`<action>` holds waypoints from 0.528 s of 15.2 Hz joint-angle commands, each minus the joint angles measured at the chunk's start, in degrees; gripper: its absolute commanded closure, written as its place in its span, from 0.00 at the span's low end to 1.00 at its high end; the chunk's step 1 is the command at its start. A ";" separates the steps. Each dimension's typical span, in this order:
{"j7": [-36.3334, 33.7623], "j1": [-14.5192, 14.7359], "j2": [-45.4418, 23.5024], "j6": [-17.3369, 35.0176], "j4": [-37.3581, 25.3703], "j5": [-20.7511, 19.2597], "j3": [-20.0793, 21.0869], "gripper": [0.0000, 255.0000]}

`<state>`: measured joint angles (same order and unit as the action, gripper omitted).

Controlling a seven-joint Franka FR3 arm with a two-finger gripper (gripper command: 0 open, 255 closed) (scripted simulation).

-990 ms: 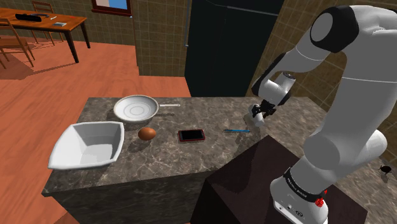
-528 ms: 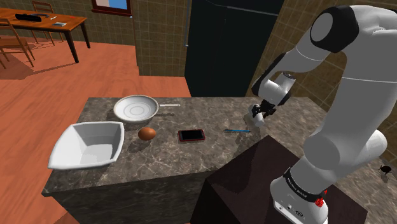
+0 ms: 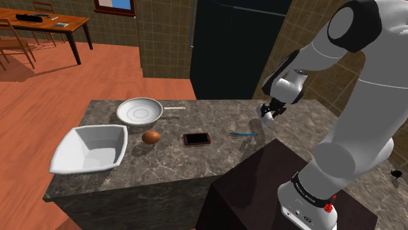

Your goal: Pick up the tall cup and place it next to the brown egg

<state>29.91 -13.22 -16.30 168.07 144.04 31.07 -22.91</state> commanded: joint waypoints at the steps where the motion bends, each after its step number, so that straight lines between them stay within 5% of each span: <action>1: -2.32 2.03 1.77 -1.31 0.47 -2.95 -2.62 1.00; 8: -11.10 7.73 8.13 -5.66 1.65 -14.45 -10.42 1.00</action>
<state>20.40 -6.37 -9.38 163.11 145.37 18.83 -32.05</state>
